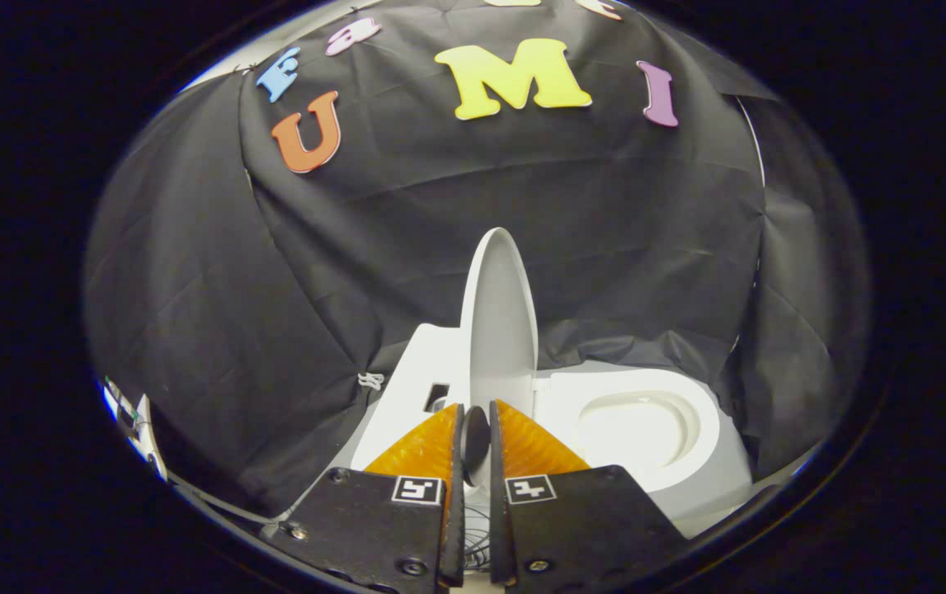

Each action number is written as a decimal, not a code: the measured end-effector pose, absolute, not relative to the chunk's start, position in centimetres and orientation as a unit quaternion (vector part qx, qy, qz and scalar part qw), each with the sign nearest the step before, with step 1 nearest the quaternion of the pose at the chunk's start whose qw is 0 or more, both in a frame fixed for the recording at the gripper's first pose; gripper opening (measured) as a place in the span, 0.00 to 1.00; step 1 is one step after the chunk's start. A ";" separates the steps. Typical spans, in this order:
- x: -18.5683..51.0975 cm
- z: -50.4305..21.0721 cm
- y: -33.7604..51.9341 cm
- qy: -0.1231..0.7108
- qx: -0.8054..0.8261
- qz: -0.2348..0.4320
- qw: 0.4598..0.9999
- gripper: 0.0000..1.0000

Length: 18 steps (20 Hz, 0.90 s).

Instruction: Open the toilet lid.

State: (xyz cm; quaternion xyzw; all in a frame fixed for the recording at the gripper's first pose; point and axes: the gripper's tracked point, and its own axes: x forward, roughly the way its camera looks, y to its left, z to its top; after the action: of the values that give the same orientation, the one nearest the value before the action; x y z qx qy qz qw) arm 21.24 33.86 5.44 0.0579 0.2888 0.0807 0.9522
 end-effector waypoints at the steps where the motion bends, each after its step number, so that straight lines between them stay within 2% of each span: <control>1: 21.3 5.4 34.3 0.292 0.055 0.082 0.951 0.15; 14: 21.7 3.6 40.9 0.295 -0.049 0.078 0.951 0.15; 18: 21.8 3.8 40.4 0.275 -0.096 0.068 0.954 0.15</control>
State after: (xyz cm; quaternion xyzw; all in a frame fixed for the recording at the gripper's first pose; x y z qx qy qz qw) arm 21.83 40.45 3.75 -0.0961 0.2752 0.0678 0.9542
